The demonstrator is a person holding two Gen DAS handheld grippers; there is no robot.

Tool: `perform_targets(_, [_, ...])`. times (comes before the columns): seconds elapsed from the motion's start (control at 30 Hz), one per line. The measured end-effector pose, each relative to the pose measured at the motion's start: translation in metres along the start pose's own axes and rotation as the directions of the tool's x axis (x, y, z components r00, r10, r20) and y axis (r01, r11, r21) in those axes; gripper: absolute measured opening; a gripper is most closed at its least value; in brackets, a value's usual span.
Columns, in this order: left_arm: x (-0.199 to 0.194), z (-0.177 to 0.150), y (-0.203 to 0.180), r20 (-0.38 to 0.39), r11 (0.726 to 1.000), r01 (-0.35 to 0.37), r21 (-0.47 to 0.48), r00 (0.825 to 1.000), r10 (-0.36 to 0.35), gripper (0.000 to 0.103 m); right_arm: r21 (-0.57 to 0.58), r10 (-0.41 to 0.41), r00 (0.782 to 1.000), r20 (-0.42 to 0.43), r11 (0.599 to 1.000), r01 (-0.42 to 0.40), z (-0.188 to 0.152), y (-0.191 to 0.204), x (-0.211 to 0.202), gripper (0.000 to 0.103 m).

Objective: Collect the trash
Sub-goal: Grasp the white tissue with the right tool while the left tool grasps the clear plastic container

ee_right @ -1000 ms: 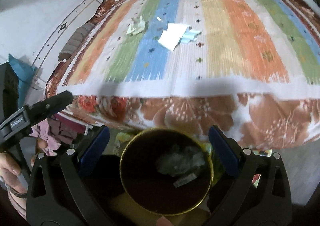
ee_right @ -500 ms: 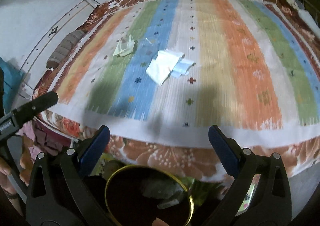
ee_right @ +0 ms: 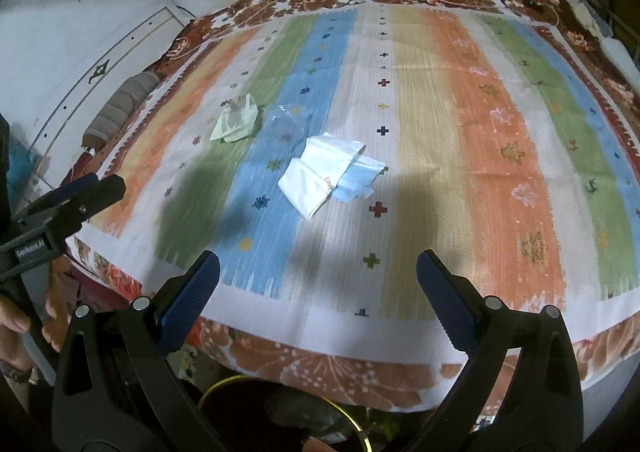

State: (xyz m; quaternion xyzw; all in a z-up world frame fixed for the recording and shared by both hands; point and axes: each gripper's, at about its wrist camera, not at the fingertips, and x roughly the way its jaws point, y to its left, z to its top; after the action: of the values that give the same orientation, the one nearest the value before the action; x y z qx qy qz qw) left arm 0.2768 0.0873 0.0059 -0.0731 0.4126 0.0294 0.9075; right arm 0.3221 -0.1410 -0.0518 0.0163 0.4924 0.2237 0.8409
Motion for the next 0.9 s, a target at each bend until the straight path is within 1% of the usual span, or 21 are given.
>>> perform_targets(0.07, [0.006, 0.004, 0.0, 0.002, 1.0, 0.011, 0.019, 1.0, -0.011, 0.097, 0.018, 0.018, 1.0, -0.003, 1.0, -0.018, 0.005, -0.002, 0.006, 0.094])
perform_targets(0.2, [0.019, 0.012, 0.002, 0.002, 0.998, 0.036, 0.043, 0.999, -0.036, 0.097, 0.004, 0.01, 1.0, 0.001, 1.0, -0.01, 0.015, -0.003, 0.018, 0.092])
perform_targets(0.3, [0.03, 0.016, 0.002, -0.004, 0.996, 0.035, 0.076, 0.999, -0.035, 0.097, -0.004, 0.013, 1.0, -0.008, 1.0, -0.013, 0.021, -0.004, 0.028, 0.089])
perform_targets(0.37, [0.036, 0.018, 0.0, -0.012, 0.994, 0.034, 0.102, 0.999, -0.033, 0.097, -0.002, 0.023, 0.999, -0.023, 1.0, -0.023, 0.025, -0.005, 0.037, 0.089])
perform_targets(0.47, [0.044, 0.022, 0.0, -0.016, 0.99, 0.024, 0.138, 1.0, -0.022, 0.097, 0.034, 0.072, 0.996, -0.052, 0.997, -0.07, 0.031, -0.008, 0.047, 0.087])
perform_targets(0.53, [0.05, 0.026, -0.001, -0.017, 0.987, 0.02, 0.157, 1.0, -0.017, 0.097, 0.024, 0.063, 0.996, -0.056, 0.998, -0.061, 0.034, -0.006, 0.053, 0.087])
perform_targets(0.63, [0.06, 0.032, 0.0, -0.023, 0.986, 0.024, 0.166, 1.0, -0.02, 0.097, 0.018, 0.053, 0.996, -0.074, 0.999, -0.051, 0.037, -0.007, 0.064, 0.084])
perform_targets(0.73, [0.068, 0.038, 0.005, -0.028, 0.988, 0.029, 0.15, 0.999, -0.025, 0.097, 0.027, 0.048, 0.995, -0.085, 0.999, -0.046, 0.041, -0.012, 0.074, 0.081])
perform_targets(0.83, [0.076, 0.041, 0.008, -0.04, 0.99, 0.038, 0.137, 0.999, -0.033, 0.097, 0.036, 0.056, 0.995, -0.087, 0.998, -0.054, 0.048, -0.017, 0.082, 0.077])
perform_targets(0.9, [0.08, 0.044, 0.008, -0.048, 0.988, 0.046, 0.147, 0.998, -0.039, 0.097, 0.04, 0.057, 0.994, -0.09, 0.998, -0.054, 0.053, -0.02, 0.089, 0.074])
